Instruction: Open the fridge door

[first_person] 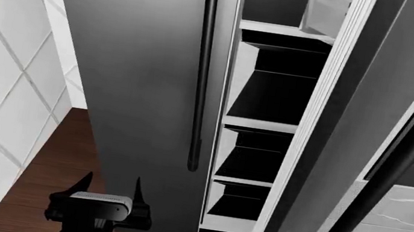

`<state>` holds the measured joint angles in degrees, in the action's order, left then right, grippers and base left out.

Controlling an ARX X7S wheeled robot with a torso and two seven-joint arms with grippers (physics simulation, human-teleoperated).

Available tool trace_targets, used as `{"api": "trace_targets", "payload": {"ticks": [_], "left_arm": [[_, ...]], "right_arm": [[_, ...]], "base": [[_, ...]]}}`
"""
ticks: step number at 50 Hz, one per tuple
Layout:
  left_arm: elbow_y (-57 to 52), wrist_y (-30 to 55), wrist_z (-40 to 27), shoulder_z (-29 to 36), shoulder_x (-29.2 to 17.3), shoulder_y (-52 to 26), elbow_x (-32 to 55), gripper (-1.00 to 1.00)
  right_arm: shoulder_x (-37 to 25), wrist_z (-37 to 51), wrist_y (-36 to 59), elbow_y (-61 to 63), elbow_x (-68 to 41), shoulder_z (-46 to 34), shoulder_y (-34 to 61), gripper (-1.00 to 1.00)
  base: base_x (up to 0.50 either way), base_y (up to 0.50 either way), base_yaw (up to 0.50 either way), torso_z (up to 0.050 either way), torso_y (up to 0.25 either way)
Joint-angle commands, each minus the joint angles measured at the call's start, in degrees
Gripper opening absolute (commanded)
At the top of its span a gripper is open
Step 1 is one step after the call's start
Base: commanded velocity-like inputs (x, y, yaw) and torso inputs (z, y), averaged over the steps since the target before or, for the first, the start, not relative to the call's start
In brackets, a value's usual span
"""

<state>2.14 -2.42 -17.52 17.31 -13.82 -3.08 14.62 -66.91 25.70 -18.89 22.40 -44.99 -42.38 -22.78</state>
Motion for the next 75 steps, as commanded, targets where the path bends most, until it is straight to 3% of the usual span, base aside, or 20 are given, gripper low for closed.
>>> {"api": "trace_targets", "payload": {"ticks": [1, 19, 39, 63, 75], "left_arm": [[-0.1, -0.1, -0.2, 0.2, -0.2, -0.1, 0.3, 1.0], [-1.0, 0.0, -0.7, 0.6, -0.6, 0.2, 0.6, 1.0], [-0.4, -0.3, -0.8, 0.9, -0.8, -0.2, 1.0, 1.0], [0.7, -1.1, -0.9, 1.4, -1.0, -0.5, 1.4, 1.0], [0.5, -1.1, -1.0, 1.5, -1.2, -0.5, 1.8, 1.0]], "right_arm": [[4.9, 4.7, 6.1, 8.3, 6.4, -0.8, 5.8, 1.0], [9.6, 5.7, 25.1, 23.4, 7.7, -3.3, 19.6, 1.0], [25.3, 8.4, 47.6, 27.8, -5.4, -4.3, 45.4, 1.0], [40.2, 14.6, 55.2, 22.2, -17.8, 0.0, 65.7, 1.0], [48.5, 13.1, 54.5, 11.2, -17.9, 1.0, 73.1, 1.0]], "base": [[0.0, 0.0, 0.0, 0.0, 0.0], [0.0, 0.0, 0.0, 0.0, 0.0], [0.0, 0.0, 0.0, 0.0, 0.0], [0.0, 0.0, 0.0, 0.0, 0.0], [0.0, 0.0, 0.0, 0.0, 0.0]]}}
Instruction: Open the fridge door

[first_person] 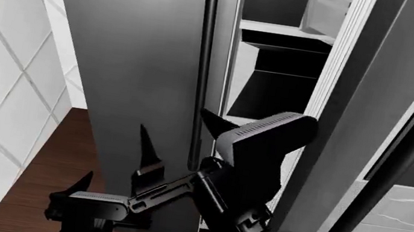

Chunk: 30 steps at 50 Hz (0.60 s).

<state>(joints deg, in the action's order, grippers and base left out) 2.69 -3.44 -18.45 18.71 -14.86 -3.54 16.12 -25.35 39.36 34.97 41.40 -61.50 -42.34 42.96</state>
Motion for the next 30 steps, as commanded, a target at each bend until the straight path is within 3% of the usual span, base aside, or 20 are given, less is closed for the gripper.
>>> {"api": "trace_targets", "payload": {"ticks": [1, 30], "left_arm": [[-0.1, 0.0, -0.1, 0.1, -0.2, -0.1, 0.3, 1.0], [-0.1, -0.2, -0.6, 0.4, -0.6, -0.1, 1.0, 1.0]], "right_arm": [[7.5, -0.9, 0.5, -8.8, -1.4, 1.1, 7.8, 1.0], [19.7, -7.7, -8.9, -34.5, 6.4, 3.2, 17.4, 1.0]], "base": [[0.0, 0.0, 0.0, 0.0, 0.0], [0.0, 0.0, 0.0, 0.0, 0.0]]}}
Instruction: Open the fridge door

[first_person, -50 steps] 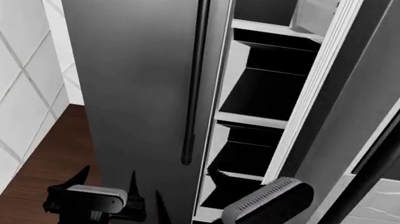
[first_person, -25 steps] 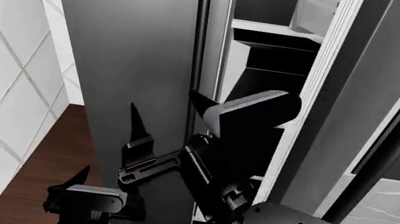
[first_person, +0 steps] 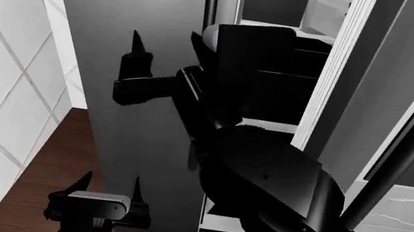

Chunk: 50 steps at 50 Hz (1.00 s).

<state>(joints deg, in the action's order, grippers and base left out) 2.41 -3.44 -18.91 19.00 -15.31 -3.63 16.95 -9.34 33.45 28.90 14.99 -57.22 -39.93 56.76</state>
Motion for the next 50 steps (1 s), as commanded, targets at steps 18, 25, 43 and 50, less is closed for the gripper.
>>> {"api": "trace_targets", "payload": {"ticks": [18, 25, 43, 50], "left_arm": [[-0.7, 0.5, -0.6, 0.4, -0.4, -0.1, 0.8, 1.0], [-0.9, 0.4, -0.5, 0.3, -0.6, -0.1, 1.2, 1.0], [-1.1, -0.2, -0.9, 0.3, -0.8, 0.1, 1.4, 1.0], [-1.2, -0.5, -1.0, 0.4, -1.0, 0.1, 1.4, 1.0]], "right_arm": [[8.8, 4.8, -2.3, -19.8, 5.9, -4.0, 7.0, 1.0], [9.2, 15.5, -6.2, -25.0, 3.2, -12.7, 8.9, 1.0], [9.3, 41.1, -13.2, -31.6, -15.1, -32.0, 19.1, 1.0], [9.3, 43.5, -17.5, -36.3, -25.3, -41.4, 24.2, 1.0]], "base": [[0.0, 0.0, 0.0, 0.0, 0.0], [0.0, 0.0, 0.0, 0.0, 0.0], [0.0, 0.0, 0.0, 0.0, 0.0], [0.0, 0.0, 0.0, 0.0, 0.0]]}}
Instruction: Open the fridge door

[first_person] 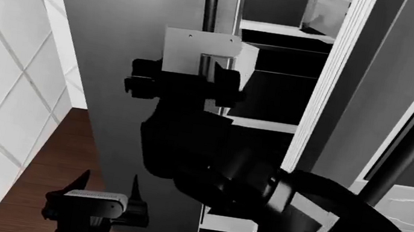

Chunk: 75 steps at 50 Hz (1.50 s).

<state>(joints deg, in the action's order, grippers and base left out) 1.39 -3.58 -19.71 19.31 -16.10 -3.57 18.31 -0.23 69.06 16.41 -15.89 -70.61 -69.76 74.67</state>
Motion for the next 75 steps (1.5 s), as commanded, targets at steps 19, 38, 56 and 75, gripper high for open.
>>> {"api": "trace_targets", "payload": {"ticks": [19, 38, 56, 75], "left_arm": [[-0.2, -0.9, -0.2, 0.3, -0.4, 0.0, 0.2, 1.0], [-0.3, -0.9, -0.6, 0.5, -0.6, 0.0, 0.5, 1.0], [-1.0, -0.6, -1.1, 0.6, -1.0, 0.2, 0.9, 1.0], [-0.6, -1.0, -1.1, 0.8, -1.0, 0.0, 1.1, 1.0]], "right_arm": [[-0.6, 15.5, -14.9, -2.9, -5.9, -12.5, 5.0, 1.0], [-0.4, 20.9, -9.3, -0.7, -1.4, -5.8, -0.8, 1.0], [0.0, 20.7, 5.7, 3.1, 16.9, 15.0, -13.1, 1.0], [-0.4, 20.2, 5.4, 0.6, 18.8, 15.9, -12.7, 1.0]], "base": [[0.0, 0.0, 0.0, 0.0, 0.0], [0.0, 0.0, 0.0, 0.0, 0.0], [0.0, 0.0, 0.0, 0.0, 0.0], [0.0, 0.0, 0.0, 0.0, 0.0]]}}
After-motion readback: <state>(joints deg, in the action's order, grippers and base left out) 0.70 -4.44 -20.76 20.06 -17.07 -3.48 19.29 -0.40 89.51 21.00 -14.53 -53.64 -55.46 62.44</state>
